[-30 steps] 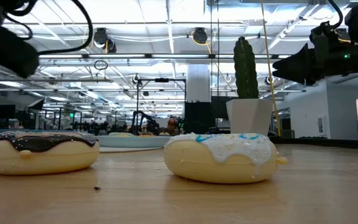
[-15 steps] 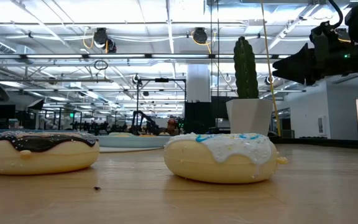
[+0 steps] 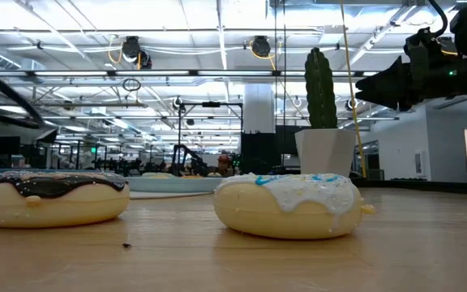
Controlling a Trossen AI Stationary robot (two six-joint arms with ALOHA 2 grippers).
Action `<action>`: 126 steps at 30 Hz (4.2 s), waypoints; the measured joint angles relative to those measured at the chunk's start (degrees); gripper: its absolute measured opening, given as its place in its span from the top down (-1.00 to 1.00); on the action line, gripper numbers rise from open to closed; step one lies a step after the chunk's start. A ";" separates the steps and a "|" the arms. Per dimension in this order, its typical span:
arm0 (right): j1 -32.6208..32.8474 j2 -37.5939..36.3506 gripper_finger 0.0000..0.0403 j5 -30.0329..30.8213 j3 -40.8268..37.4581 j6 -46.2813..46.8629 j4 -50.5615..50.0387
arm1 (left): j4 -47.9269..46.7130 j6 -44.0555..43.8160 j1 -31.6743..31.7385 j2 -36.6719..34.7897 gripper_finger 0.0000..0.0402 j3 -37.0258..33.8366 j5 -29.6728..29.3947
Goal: Pick & Place donuts
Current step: Put the small yellow donut on the blue plate
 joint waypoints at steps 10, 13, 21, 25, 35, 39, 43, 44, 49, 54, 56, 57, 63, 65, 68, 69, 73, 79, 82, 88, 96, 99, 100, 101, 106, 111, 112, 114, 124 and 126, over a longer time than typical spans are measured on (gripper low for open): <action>0.00 0.00 -0.40 0.00 0.00 0.00 0.01 | -0.18 5.91 7.12 -0.03 -0.21 0.07 -0.69; 0.00 0.00 -0.40 0.00 -0.02 0.02 0.00 | -0.42 8.03 8.73 -0.03 -0.21 1.96 -3.97; 0.00 0.00 -0.41 0.00 0.00 0.00 0.00 | -7.54 17.18 12.00 0.07 -0.21 15.28 -26.52; 0.00 0.01 -0.40 0.00 0.00 0.01 0.00 | -12.35 19.92 12.00 0.02 -0.21 19.99 -32.46; 0.00 0.00 -0.41 0.00 0.00 0.00 0.00 | -15.49 21.88 13.93 0.02 -0.21 21.24 -41.01; 0.00 0.02 -0.40 0.00 -0.02 0.02 0.00 | -15.22 24.13 15.48 0.02 -0.21 21.24 -45.90; 0.00 0.02 -0.41 0.00 -0.02 0.00 0.02 | -12.02 26.04 17.95 0.02 -0.21 21.24 -49.98; 0.00 0.01 -0.42 0.00 0.00 0.00 0.02 | -10.37 26.76 18.63 0.02 -0.21 21.24 -50.97; -0.01 0.00 -0.41 0.00 -0.01 0.01 0.02 | 3.45 37.46 22.07 0.02 -0.21 21.24 -56.04; 0.00 0.00 -0.40 0.00 0.00 0.00 0.02 | 21.48 54.24 25.83 0.02 -0.21 21.24 -55.37; -0.01 0.01 -0.40 0.00 0.00 0.00 0.02 | 27.56 60.55 27.64 0.02 -0.21 21.24 -53.34; 0.00 0.00 -0.41 0.00 0.00 0.00 0.02 | 30.55 63.61 28.60 0.02 -0.21 21.24 -51.88; 0.00 0.01 -0.42 0.00 -0.01 0.01 0.02 | 47.34 74.18 35.33 0.02 -0.21 21.24 -37.12; -0.02 0.00 -0.40 0.00 -0.02 0.00 0.02 | 50.92 74.64 37.63 0.02 -0.21 21.24 -30.07; -0.01 0.00 -0.40 0.00 -0.01 0.00 0.04 | 52.93 74.31 40.63 0.02 -0.21 21.24 -20.27; 0.00 0.00 -0.40 0.00 -0.01 0.00 0.04 | 52.99 74.09 41.53 0.02 -0.21 21.24 -17.29; 0.00 0.00 -0.41 -0.20 0.00 2.22 0.50 | 53.02 73.69 44.66 0.02 -0.21 21.24 -6.51; 0.00 0.02 -0.41 -0.06 -0.01 12.17 0.53 | 51.25 73.00 47.87 0.02 -0.21 21.24 1.63; -0.02 0.02 -0.40 0.09 -0.01 12.80 1.25 | 49.04 71.38 49.44 0.02 -0.21 21.22 1.25; -0.04 2.23 -0.40 12.75 -0.02 16.32 3.52 | 44.98 71.38 50.86 0.02 -0.21 21.22 1.37; 0.00 14.81 -0.43 7.42 -0.02 22.10 14.96 | 41.69 73.33 52.83 0.02 -0.21 21.22 1.22; 0.99 23.15 -0.43 5.57 -0.02 21.79 24.26 | 41.65 73.15 53.57 0.02 -0.21 21.22 0.63; 1.59 26.34 -0.43 5.51 -0.02 21.05 27.43 | 41.70 73.20 53.73 0.02 -0.21 21.22 -0.27; 2.29 29.56 -0.43 5.51 0.09 20.23 30.73 | 41.71 73.33 53.81 0.02 -0.21 21.22 -1.35; 6.29 46.97 -0.43 3.93 5.48 13.71 38.63 | 44.10 74.17 53.44 0.02 -0.21 21.22 -9.80; 9.36 63.19 -0.43 2.86 16.52 0.04 41.63 | 48.36 74.08 52.69 0.02 -0.21 21.22 -14.24; 9.68 65.81 -0.43 2.86 18.74 -2.11 41.31 | 48.63 74.09 52.53 0.02 -0.21 21.22 -14.83; 9.90 69.75 -0.43 2.87 22.93 -5.38 42.40 | 48.54 74.04 52.24 0.02 -0.21 21.22 -16.45; 9.73 74.99 -0.43 2.97 29.46 -8.10 43.90 | 44.24 73.05 52.11 0.02 -0.21 21.22 -20.43; 9.73 75.00 -0.43 2.84 29.46 -7.91 46.38 | 44.21 73.05 52.11 0.02 -0.21 21.22 -20.41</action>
